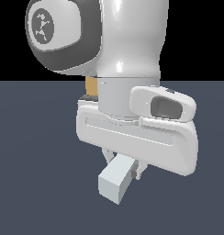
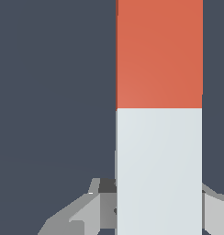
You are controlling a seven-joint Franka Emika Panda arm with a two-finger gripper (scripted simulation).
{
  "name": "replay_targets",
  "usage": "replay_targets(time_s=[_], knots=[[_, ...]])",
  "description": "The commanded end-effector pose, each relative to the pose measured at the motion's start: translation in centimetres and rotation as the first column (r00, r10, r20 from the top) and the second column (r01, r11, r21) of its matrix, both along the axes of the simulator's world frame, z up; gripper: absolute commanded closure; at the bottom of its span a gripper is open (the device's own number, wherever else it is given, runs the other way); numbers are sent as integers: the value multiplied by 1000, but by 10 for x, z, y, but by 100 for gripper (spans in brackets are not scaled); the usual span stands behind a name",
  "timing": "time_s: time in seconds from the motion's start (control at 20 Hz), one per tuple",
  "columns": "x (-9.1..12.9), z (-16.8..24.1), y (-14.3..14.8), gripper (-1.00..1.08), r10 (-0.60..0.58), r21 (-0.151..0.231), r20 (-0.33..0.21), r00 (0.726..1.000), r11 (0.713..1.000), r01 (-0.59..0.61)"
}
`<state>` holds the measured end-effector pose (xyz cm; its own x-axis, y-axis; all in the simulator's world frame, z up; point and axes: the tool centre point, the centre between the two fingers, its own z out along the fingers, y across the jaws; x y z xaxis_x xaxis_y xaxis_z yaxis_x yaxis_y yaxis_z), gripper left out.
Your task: Insert the peg into the horizontal hole in a box.
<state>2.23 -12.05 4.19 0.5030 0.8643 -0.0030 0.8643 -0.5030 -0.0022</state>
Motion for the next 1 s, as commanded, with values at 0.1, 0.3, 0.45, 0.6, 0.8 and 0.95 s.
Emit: replay_targets(time_s=[0.1, 0.3, 0.45, 0.6, 0.8, 0.95], knots=[[6, 18, 89, 108, 167, 0, 4, 986, 986, -167], [-1, 31, 157, 108, 291, -1, 4, 957, 957, -291], [-9, 38, 196, 108, 361, 0, 4, 933, 933, -361], [-16, 43, 224, 108, 411, 0, 4, 911, 911, -411], [-23, 47, 245, 108, 448, 0, 3, 894, 894, -448], [-25, 48, 248, 108, 453, 1, 3, 892, 892, -453]])
